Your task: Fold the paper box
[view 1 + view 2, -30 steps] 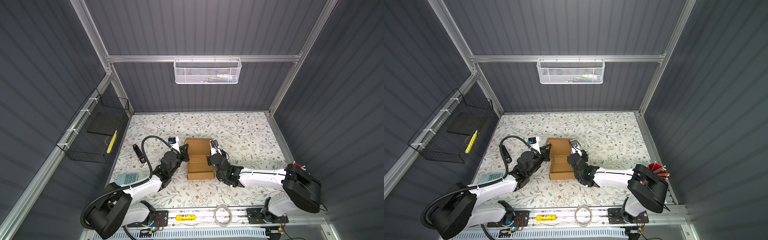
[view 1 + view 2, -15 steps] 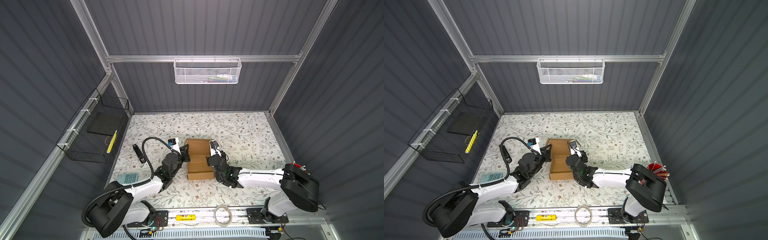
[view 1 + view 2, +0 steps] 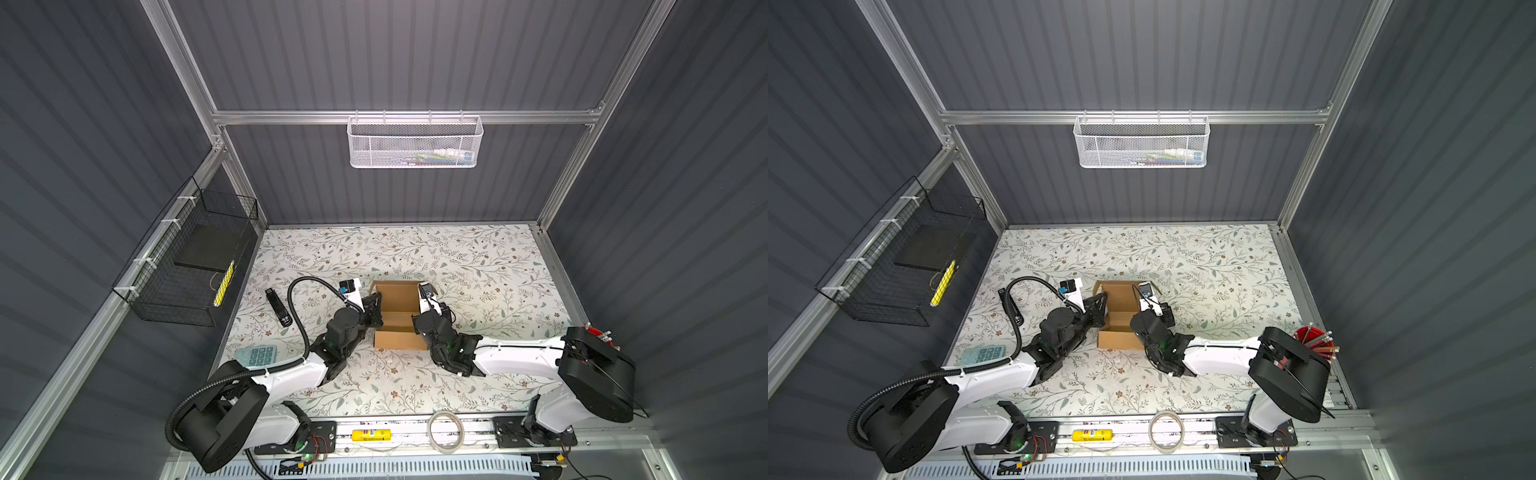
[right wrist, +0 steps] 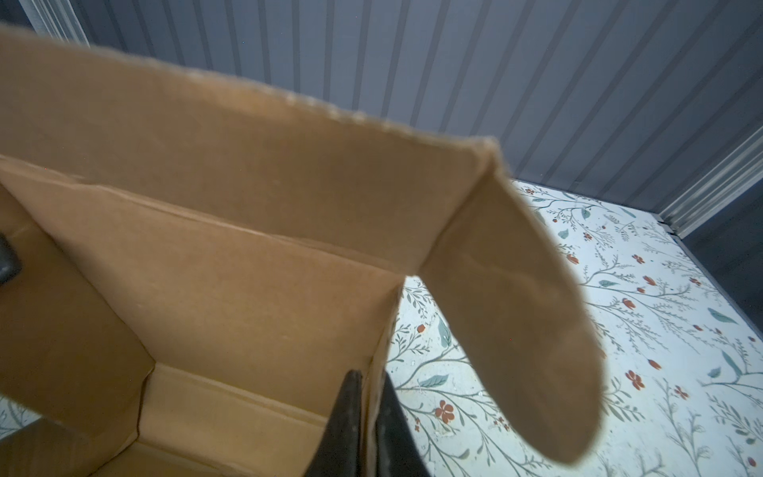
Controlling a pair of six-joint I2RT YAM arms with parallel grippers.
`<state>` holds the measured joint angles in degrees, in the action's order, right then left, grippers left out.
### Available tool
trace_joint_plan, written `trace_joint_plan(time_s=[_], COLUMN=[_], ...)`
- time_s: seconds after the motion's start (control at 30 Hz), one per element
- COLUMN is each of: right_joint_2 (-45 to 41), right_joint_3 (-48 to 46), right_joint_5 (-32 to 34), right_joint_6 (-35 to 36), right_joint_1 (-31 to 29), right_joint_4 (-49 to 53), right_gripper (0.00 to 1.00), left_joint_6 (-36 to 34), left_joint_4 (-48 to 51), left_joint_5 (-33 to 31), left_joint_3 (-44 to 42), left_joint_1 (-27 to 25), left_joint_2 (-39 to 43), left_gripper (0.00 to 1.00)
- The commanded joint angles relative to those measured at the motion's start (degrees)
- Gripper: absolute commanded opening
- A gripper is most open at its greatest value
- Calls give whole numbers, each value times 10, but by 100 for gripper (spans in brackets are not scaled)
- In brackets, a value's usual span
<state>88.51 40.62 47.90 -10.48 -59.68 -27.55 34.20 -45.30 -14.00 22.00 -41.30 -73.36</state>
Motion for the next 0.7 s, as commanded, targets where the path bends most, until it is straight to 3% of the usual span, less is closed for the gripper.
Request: trace_joint_plan(time_s=[0.0,0.67], right_joint_2=[8,-45], right_joint_3=[-1,-13], right_joint_5=[-66,-78], right_joint_6=[5,-18], right_joint_1=[-20,-21], right_joint_4=[11,53], right_gripper=[11,29], left_joint_6=[3,-17], left_joint_4=[16,36], left_joint_5=[51,-6], left_joint_3=[-13,-50], left_joint_1=[-21,-21], left_joint_2=[-1,29], left_gripper=[12,4])
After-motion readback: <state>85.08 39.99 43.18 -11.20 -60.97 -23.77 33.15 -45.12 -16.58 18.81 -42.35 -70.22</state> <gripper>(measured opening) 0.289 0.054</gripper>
